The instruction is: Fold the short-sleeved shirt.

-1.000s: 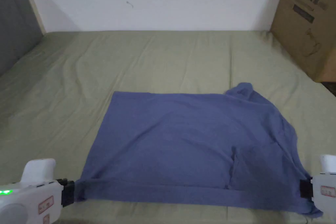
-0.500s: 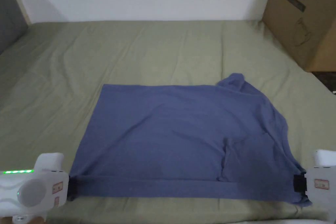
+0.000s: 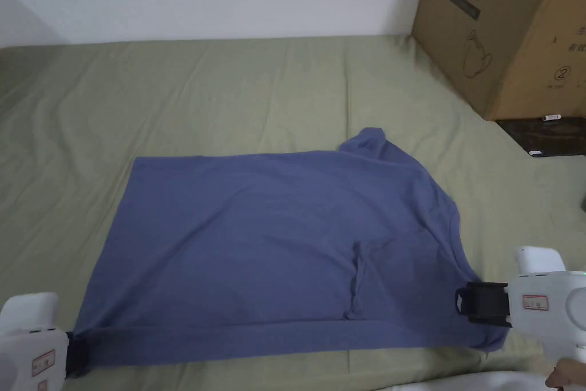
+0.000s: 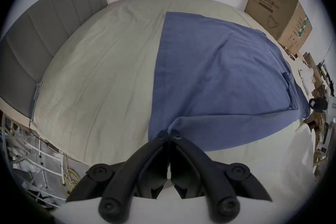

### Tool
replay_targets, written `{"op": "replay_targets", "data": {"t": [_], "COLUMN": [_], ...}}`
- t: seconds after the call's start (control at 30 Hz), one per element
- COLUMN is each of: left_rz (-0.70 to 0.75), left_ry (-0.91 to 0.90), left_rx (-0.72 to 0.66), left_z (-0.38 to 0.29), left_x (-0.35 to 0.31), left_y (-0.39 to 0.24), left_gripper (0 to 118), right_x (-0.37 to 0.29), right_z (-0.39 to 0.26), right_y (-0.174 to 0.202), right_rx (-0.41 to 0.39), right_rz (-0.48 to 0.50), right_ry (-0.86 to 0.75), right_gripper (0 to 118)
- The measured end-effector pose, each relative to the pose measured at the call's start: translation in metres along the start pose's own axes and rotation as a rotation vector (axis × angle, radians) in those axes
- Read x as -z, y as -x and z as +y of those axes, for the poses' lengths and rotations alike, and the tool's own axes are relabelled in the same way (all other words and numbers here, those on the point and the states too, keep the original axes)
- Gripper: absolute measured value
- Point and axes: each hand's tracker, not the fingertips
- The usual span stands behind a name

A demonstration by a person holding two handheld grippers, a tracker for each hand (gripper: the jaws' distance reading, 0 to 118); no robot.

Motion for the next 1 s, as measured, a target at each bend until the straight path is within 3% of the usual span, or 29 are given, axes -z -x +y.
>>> {"op": "replay_targets", "data": {"t": [0.03, 0.07, 0.1, 0.13, 0.17, 0.23, 0.3, 0.43, 0.6, 1.0], "left_rz": [0.001, 0.001, 0.000, -0.003, -0.005, 0.001, 0.004, 0.006, -0.040, -0.018], "left_ry": [0.003, 0.007, 0.008, 0.009, 0.008, 0.009, 0.006, 0.002, -0.057, -0.046], "left_rx": [0.000, -0.003, -0.006, -0.011, -0.013, -0.012, -0.008, 0.001, -0.036, 0.052], "left_z": [-0.001, -0.001, -0.001, -0.001, -0.002, -0.001, -0.001, 0.007, 0.038, 0.136], "left_x": [-0.002, -0.002, -0.001, -0.002, -0.004, -0.005, -0.007, -0.013, -0.024, 0.039], "left_y": [0.003, 0.002, 0.000, -0.002, 0.003, -0.002, 0.002, 0.002, 0.010, 0.003], "left_gripper": [0, 0, 0, 0, 0, 0, 0, 0, 0, 2], "right_x": [0.008, 0.013, 0.020, 0.022, 0.020, 0.003, -0.012, -0.025, -0.035, 0.043], "right_z": [-0.001, -0.003, -0.008, -0.011, -0.011, -0.017, -0.011, -0.004, 0.024, 0.110], "right_y": [-0.003, -0.005, -0.003, -0.005, -0.009, -0.006, -0.008, -0.005, -0.016, -0.005], "right_rx": [0.018, 0.010, -0.013, 0.008, -0.007, 0.004, -0.026, -0.060, 0.052, 0.059], "right_rz": [0.002, 0.002, -0.029, -0.060, -0.002, -0.058, -0.018, -0.033, 0.038, -0.011], "right_ry": [0.036, 0.063, 0.082, 0.085, 0.125, 0.018, 0.024, 0.013, -0.033, -0.006], "right_gripper": [83, 35, 0, 0, 0, 0, 0, 0, 0, 0]}}
